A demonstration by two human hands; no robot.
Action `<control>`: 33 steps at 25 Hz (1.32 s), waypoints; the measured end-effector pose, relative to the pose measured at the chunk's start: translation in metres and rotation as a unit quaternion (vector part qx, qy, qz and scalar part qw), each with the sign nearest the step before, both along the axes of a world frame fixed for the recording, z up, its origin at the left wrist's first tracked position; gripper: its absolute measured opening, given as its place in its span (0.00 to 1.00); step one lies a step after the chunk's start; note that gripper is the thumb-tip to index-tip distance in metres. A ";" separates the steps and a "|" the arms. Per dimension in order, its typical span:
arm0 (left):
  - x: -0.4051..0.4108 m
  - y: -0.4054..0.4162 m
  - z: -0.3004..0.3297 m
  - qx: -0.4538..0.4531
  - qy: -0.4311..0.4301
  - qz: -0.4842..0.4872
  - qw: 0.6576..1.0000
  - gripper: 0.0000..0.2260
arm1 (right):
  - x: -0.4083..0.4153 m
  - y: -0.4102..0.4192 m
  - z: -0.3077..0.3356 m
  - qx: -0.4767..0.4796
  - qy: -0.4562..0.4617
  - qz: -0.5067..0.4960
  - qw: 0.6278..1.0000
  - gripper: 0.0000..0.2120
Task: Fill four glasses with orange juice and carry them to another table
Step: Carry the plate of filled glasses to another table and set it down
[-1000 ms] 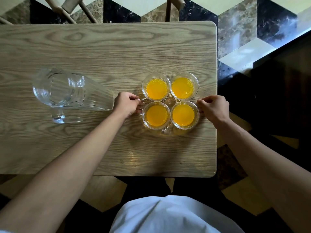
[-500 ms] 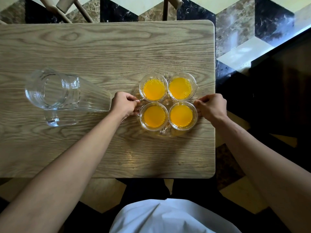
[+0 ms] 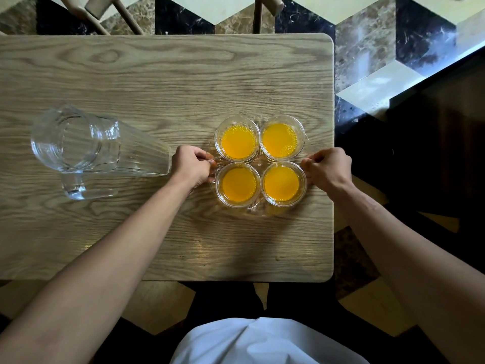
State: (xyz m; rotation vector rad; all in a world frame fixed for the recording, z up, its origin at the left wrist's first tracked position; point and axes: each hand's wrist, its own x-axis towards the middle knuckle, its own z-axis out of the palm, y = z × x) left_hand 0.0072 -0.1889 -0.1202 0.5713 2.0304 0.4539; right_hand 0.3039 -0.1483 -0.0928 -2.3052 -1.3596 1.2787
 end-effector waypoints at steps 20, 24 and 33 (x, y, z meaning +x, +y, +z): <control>0.002 -0.013 0.038 0.021 0.017 -0.012 1.000 0.13 | 0.002 -0.008 0.019 0.022 -0.012 0.018 1.000 0.07; 0.003 -0.023 0.047 0.023 0.018 -0.026 0.999 0.14 | 0.006 -0.020 0.029 0.027 -0.007 0.017 0.999 0.05; 0.009 -0.052 0.072 0.041 -0.005 -0.022 0.999 0.13 | 0.009 -0.053 0.048 0.033 -0.015 0.001 0.999 0.06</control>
